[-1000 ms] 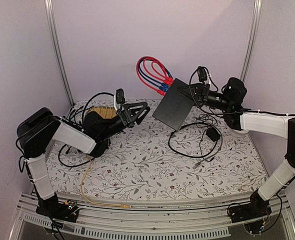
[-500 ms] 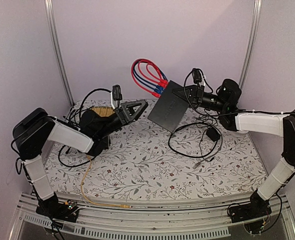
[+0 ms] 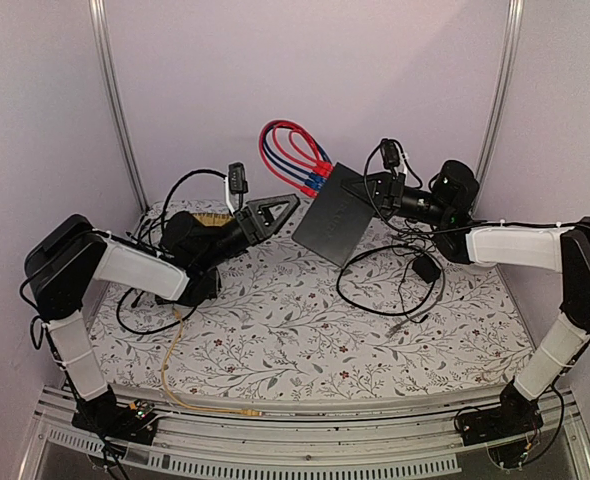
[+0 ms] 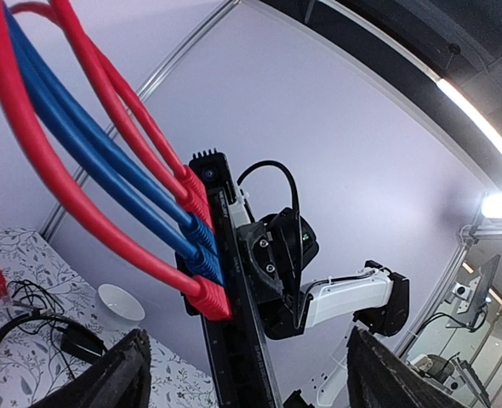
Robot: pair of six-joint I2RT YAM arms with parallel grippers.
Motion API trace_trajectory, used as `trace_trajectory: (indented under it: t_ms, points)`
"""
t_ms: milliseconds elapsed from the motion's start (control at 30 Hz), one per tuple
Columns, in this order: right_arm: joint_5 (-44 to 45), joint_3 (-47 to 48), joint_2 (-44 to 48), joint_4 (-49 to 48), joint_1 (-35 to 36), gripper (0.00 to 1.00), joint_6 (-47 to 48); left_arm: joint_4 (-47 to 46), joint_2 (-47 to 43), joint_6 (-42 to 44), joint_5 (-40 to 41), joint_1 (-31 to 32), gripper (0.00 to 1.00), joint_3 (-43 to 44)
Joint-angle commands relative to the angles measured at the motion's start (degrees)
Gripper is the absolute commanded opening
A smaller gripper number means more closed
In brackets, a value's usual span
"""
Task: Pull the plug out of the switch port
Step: Pull the connector from the switch port.
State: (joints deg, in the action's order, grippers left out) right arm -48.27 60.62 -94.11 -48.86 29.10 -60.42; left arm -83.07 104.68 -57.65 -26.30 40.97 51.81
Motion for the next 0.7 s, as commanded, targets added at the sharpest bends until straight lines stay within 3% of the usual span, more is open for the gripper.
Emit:
trace_trajectory:
  t_ms: [0,433,667]
  points:
    - [1.5,3.2,0.4,-8.3,0.7,0.02,-0.4,1.4,-0.5,1.6,-0.2,0.6,0.78,1.5]
    - [1.1,4.3,-1.0,-9.6,0.9,0.02,-1.1,2.9,1.4,1.8,-1.2,0.9,0.64,4.7]
    - [0.7,5.0,-1.9,-10.3,0.9,0.02,-1.7,3.9,2.1,2.0,-1.4,1.1,0.61,5.7]
